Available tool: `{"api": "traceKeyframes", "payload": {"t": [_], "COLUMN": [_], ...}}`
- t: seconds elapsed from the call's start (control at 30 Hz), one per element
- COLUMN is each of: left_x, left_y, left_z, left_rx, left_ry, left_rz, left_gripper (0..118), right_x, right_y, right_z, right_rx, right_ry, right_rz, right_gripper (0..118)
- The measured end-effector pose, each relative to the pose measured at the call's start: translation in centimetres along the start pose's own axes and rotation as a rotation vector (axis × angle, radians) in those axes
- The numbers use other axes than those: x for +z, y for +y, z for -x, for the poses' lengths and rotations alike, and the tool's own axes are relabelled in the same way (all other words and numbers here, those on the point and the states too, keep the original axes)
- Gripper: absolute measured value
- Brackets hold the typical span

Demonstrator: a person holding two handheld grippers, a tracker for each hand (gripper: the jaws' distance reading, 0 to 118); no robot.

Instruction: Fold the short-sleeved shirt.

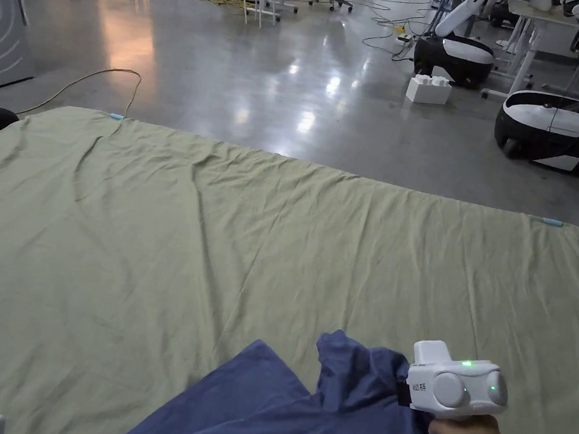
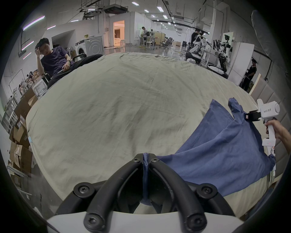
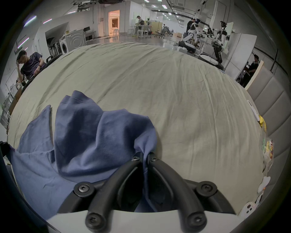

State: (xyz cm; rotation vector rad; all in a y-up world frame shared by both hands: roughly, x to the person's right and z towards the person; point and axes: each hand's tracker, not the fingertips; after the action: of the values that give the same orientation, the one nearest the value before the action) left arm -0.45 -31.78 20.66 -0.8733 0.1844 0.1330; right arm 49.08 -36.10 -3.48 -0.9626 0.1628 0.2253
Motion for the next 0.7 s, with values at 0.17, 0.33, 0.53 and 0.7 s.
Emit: {"api": "traceKeyframes", "payload": {"t": [0.17,0.33,0.53,0.7], "left_x": [1.1,3.3,6.1,9.0], "left_y": [0.8,2.5,6.4,11.5], "left_z": [-0.6,-1.3,-1.6,-2.9], "left_rx": [-0.016,-0.030,-0.025,-0.029], "left_ry": [-0.015,-0.027,-0.072,-0.123], "left_rz": [-0.040,-0.129,-0.232,-0.334], "left_gripper": [5,5,5,5], "right_x": [4.7,12.5,20.2,26.1], "right_y": [-0.2,-0.2,0.1,1.0], "right_z": [-0.4,-1.1,-3.4,-6.3], "right_rx": [-0.029,-0.030,-0.143,-0.169], "right_ry": [-0.028,-0.075,-0.117,-0.186], "right_rz": [-0.156,-0.314,-0.465,-0.566], "right_gripper": [4,4,4,5]}}
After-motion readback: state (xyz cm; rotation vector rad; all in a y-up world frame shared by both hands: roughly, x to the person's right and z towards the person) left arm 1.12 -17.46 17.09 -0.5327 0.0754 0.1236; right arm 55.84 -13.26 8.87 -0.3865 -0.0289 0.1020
